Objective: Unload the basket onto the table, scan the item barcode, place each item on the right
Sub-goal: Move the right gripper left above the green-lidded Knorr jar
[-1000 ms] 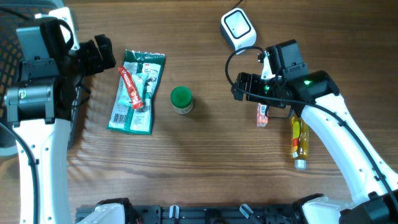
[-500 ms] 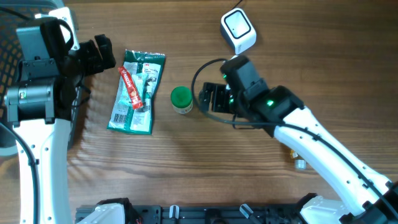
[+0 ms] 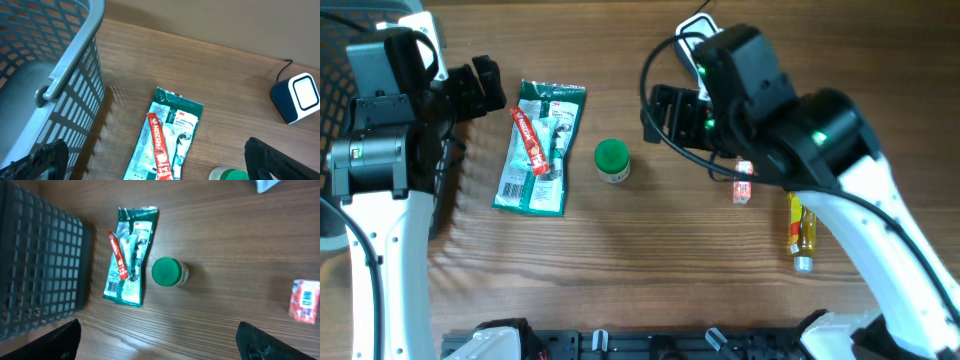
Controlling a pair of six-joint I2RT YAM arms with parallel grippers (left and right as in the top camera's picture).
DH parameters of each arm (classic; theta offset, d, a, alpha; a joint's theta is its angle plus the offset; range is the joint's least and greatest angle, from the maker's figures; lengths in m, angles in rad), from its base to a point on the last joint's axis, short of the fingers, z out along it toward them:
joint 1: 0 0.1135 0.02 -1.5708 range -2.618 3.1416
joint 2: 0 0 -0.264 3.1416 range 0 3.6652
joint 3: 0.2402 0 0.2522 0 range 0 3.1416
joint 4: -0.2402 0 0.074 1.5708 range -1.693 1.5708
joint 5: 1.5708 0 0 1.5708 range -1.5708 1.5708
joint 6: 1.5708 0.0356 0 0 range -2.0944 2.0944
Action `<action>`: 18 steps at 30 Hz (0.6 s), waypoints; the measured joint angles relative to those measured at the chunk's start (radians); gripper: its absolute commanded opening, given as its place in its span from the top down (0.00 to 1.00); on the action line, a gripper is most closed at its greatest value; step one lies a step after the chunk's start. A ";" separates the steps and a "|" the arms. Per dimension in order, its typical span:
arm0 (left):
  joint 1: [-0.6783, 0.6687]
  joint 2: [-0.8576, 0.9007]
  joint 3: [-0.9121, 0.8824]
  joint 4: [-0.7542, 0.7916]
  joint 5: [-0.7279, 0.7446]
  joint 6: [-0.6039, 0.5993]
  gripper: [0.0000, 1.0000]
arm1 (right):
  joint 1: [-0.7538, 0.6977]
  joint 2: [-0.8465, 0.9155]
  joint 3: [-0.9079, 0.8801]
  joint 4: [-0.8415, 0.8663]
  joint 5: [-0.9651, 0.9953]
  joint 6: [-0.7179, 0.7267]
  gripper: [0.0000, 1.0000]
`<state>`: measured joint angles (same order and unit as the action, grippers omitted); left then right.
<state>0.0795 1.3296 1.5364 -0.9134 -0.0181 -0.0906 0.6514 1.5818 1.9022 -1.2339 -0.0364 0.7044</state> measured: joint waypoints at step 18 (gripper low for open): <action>0.000 0.000 0.000 0.000 0.000 0.000 0.00 | 0.188 0.337 0.000 0.129 0.326 -0.040 0.00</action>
<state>0.0795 1.3296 1.5364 -0.9138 -0.0181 -0.0906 0.8394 1.9190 1.9026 -1.1053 0.2897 0.6647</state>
